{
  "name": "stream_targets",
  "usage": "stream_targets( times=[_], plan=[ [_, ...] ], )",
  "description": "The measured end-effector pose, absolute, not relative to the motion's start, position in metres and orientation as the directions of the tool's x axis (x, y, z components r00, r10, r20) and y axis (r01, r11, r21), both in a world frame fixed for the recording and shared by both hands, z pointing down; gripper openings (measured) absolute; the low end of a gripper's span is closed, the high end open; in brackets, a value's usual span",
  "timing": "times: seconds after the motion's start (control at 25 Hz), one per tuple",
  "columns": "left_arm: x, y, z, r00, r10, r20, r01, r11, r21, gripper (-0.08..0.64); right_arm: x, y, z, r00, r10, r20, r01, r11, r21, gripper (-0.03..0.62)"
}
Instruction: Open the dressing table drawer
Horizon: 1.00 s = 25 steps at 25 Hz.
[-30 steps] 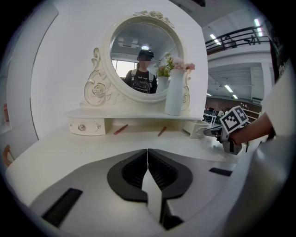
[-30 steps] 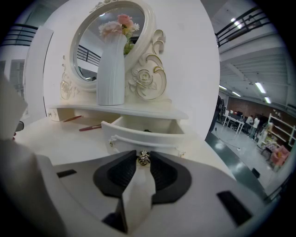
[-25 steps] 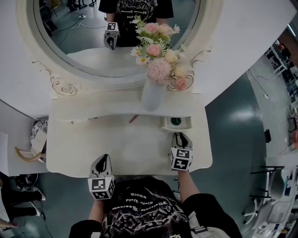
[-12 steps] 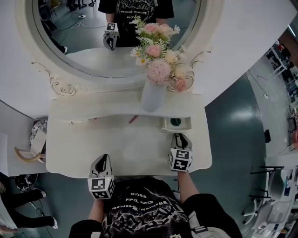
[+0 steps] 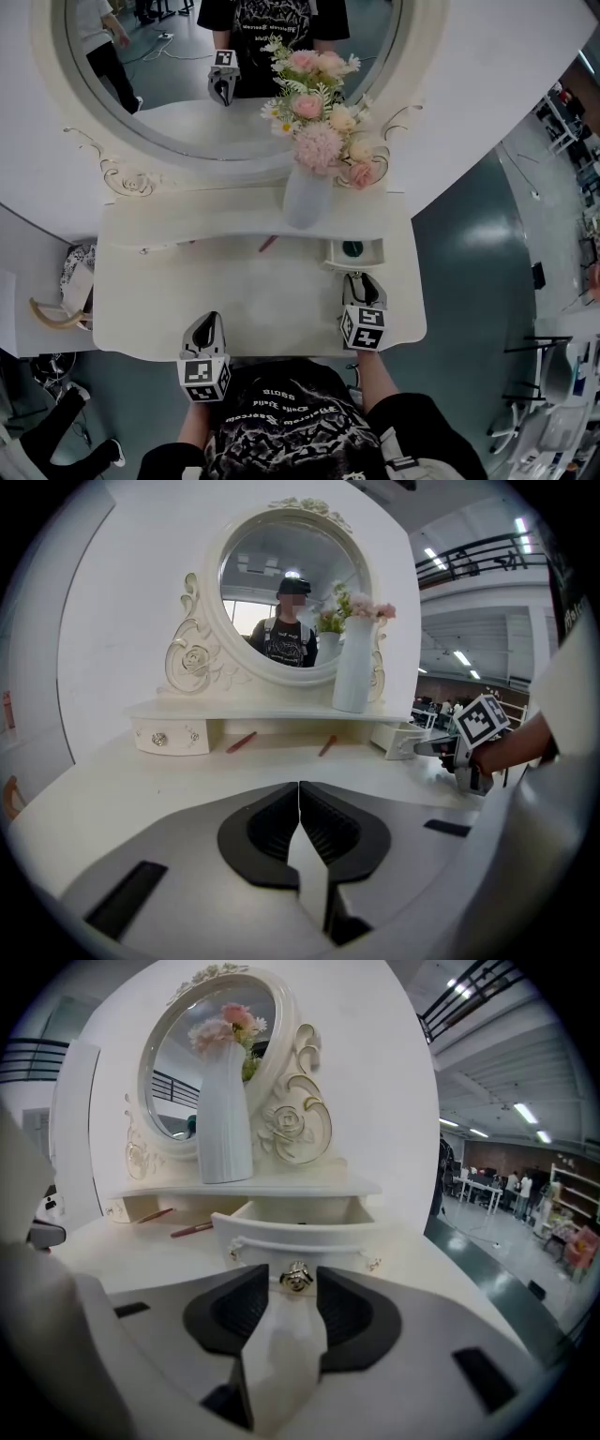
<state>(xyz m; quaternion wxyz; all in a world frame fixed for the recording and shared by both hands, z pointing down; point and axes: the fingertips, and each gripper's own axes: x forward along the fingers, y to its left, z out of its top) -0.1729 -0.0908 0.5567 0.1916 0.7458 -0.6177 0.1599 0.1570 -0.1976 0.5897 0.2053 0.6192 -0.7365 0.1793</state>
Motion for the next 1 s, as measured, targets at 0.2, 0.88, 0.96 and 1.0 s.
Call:
stream_targets(
  times=[0.2, 0.88, 0.96, 1.0],
  plan=[
    [-0.171, -0.091, 0.558, 0.191, -0.858, 0.477, -0.982, -0.166, 0.094, 0.017, 0.154, -0.194, 0.586, -0.168, -0.838, 0.52, -0.982, 0.186, -0.018, 0.161],
    [-0.169, -0.093, 0.56, 0.203, -0.856, 0.475, -0.979, -0.171, 0.109, 0.017, 0.143, -0.172, 0.584, -0.209, -0.831, 0.516, -0.975, 0.22, -0.039, 0.164],
    [-0.168, -0.094, 0.561, 0.206, -0.856, 0.474, -0.978, -0.175, 0.109, 0.017, 0.139, -0.167, 0.584, -0.219, -0.827, 0.518, -0.972, 0.229, -0.045, 0.164],
    [-0.167, -0.094, 0.561, 0.208, -0.856, 0.473, -0.978, -0.177, 0.109, 0.017, 0.136, -0.165, 0.584, -0.225, -0.824, 0.519, -0.971, 0.235, -0.047, 0.164]
  ],
)
